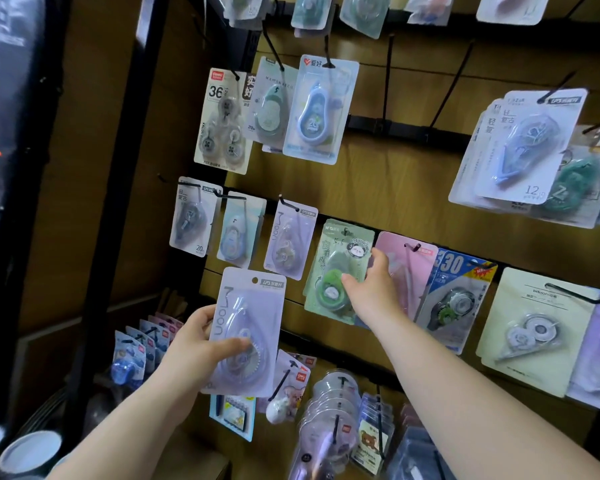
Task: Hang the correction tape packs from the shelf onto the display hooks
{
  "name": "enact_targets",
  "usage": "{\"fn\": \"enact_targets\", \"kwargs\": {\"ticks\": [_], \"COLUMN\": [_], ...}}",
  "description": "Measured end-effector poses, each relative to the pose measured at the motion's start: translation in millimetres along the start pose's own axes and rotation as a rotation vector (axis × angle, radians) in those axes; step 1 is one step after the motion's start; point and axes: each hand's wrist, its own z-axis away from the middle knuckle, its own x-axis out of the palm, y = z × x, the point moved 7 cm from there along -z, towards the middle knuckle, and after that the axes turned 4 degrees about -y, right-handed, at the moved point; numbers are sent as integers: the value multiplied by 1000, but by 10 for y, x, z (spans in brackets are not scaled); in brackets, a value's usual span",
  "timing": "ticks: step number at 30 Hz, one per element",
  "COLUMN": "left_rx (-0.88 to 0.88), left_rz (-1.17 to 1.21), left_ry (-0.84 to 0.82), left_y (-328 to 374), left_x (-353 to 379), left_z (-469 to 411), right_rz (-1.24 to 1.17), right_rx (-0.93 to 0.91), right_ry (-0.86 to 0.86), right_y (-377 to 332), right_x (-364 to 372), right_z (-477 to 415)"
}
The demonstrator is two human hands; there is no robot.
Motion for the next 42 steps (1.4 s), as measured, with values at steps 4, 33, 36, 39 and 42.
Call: {"fn": "enact_targets", "kwargs": {"ticks": [4,33,36,39,42], "left_rx": [25,318,342,346,327], "left_rz": [38,105,105,104,103], "left_ry": [5,-2,22,39,43], "left_y": [0,708,780,765,696], "left_x": [7,189,178,136,91], "left_z": [4,-403,-453,-477,-515], "right_rz": [168,-234,-243,-264,-296], "right_rx": [-86,-145,-145,-135,-102], "right_ry": [99,-128,-143,-158,-194], "right_y": [-49,-784,-849,-839,-794], "right_x": [-48,302,333,391,496], "right_z": [141,-123,-218,-269,-292]}}
